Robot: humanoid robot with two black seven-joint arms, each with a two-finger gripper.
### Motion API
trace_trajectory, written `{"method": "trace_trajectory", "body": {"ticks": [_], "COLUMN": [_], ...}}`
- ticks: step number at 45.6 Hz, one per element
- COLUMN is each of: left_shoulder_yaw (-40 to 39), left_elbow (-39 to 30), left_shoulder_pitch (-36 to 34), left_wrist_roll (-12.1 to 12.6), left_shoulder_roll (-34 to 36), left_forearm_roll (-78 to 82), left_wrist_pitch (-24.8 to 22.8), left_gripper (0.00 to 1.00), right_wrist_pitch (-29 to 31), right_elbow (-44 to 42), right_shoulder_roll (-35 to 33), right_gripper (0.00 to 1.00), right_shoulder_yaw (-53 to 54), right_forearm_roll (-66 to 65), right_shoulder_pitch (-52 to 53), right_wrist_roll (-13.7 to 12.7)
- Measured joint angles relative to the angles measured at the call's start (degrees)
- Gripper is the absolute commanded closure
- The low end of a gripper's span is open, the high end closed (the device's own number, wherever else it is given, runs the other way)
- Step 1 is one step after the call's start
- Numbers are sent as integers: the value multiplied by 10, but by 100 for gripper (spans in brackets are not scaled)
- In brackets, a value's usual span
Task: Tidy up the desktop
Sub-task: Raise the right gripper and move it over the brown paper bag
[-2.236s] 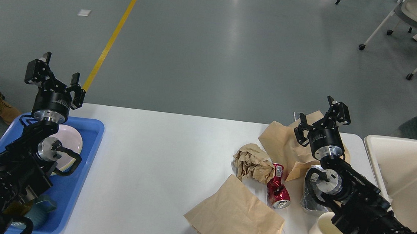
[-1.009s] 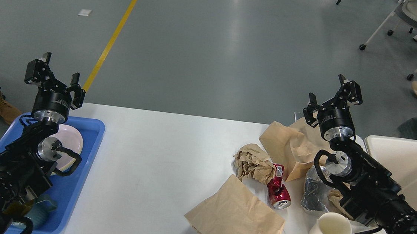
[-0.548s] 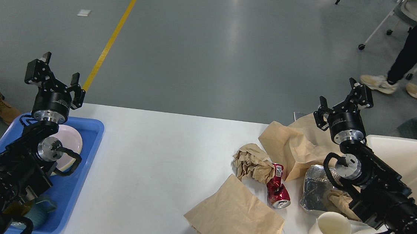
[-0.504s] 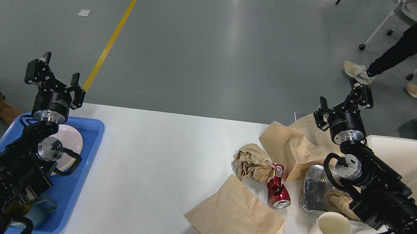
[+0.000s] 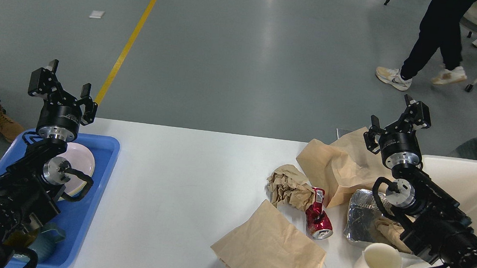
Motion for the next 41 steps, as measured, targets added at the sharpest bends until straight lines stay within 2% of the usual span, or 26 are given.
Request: {"method": "trace_trajectory", "body": {"ticks": [12,24,29,34,38,41], "left_shoulder_yaw": [0,0,0,0,0,0], "left_elbow": [0,0,0,0,0,0], "left_shoulder_pitch": [0,0,0,0,0,0], "left_wrist_roll": [0,0,0,0,0,0], "left_shoulder_roll": [0,0,0,0,0,0], "left_forearm_roll": [0,0,0,0,0,0], "left_wrist_pitch": [0,0,0,0,0,0], "left_gripper": [4,4,4,4,4,4], "right_wrist_pitch": [0,6,4,7,10,14], "right_elbow": [1,12,12,9,12,13], "right_shoulder_roll": [-37,-37,-41,-50,-61,-67], "right_gripper": [0,0,0,0,0,0], "right_shoulder_yaw": [3,-25,-116,-258,-367,-436], "right_forearm_roll": [0,-14,-24,-26,-23,-21], "right_shoulder_pitch": [4,23,64,110,147,173], "right_wrist_roll": [2,2,2,-5,-18,-38]}}
